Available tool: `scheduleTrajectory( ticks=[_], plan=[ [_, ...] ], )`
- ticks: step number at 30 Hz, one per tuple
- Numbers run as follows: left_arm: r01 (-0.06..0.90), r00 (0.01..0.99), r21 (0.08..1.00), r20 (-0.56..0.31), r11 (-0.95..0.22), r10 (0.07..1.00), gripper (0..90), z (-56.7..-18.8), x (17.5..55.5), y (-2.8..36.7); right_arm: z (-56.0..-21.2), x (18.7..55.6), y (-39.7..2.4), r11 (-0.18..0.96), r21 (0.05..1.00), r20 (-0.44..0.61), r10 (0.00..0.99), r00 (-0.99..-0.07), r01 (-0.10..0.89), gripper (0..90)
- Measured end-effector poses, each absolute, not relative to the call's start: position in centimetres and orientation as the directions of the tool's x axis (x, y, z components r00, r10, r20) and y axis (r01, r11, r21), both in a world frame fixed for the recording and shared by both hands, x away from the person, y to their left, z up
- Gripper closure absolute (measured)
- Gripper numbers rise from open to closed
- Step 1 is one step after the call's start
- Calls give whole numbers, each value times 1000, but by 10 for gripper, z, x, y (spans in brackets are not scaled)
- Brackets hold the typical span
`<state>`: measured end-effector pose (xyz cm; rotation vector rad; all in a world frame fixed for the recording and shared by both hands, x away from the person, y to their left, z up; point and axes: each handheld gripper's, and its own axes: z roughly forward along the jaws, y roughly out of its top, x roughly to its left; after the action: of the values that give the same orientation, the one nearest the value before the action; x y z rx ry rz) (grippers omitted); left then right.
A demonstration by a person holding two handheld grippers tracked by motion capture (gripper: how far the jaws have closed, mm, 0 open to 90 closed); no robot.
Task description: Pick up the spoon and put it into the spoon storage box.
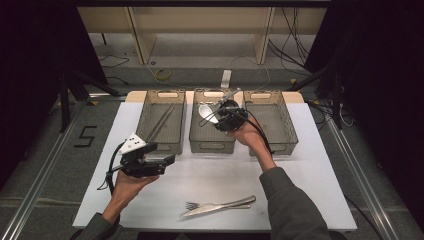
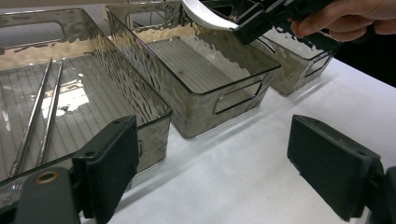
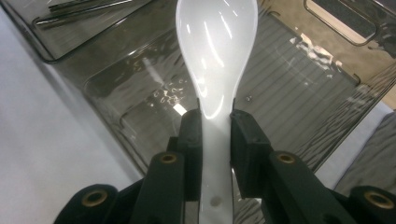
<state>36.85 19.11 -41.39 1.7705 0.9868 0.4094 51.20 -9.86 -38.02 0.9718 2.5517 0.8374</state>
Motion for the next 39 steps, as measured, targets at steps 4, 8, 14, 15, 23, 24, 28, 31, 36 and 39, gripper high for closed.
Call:
scheduleTrajectory(
  ticks=[4, 8, 14, 15, 23, 24, 28, 31, 36, 39],
  plan=[
    [430, 605, 892, -170, -139, 778, 163, -414, 368, 191, -384, 516, -94, 607, 590, -55, 688, -723, 532, 758],
    [428, 606, 893, -171, -137, 777, 164, -414, 368, 191, -389, 521, -91, 609, 575, -54, 694, -718, 546, 758],
    [429, 606, 893, -172, -136, 777, 163, -414, 368, 191, -394, 526, -87, 611, 567, -61, 700, -711, 553, 757],
    [429, 606, 893, -172, -137, 777, 163, -414, 368, 191, -395, 526, -86, 606, 564, -55, 705, -707, 561, 757],
    [431, 605, 892, -174, -136, 777, 163, -414, 368, 190, -401, 528, -81, 612, 547, -50, 705, -707, 571, 757],
    [431, 606, 892, -173, -138, 777, 164, -414, 368, 190, -402, 529, -81, 615, 548, -53, 702, -711, 567, 756],
    [433, 605, 891, -176, -135, 777, 163, -414, 369, 190, -405, 529, -77, 616, 541, -50, 703, -710, 572, 755],
    [434, 605, 890, -176, -137, 776, 164, -414, 369, 190, -405, 530, -74, 621, 539, -52, 699, -714, 569, 755],
    [437, 605, 889, -178, -137, 776, 164, -414, 369, 190, -405, 532, -70, 631, 528, -67, 698, -713, 569, 738],
    [437, 606, 889, -178, -137, 775, 163, -414, 369, 190, -403, 533, -71, 609, 556, -55, 706, -706, 565, 715]
  ],
)
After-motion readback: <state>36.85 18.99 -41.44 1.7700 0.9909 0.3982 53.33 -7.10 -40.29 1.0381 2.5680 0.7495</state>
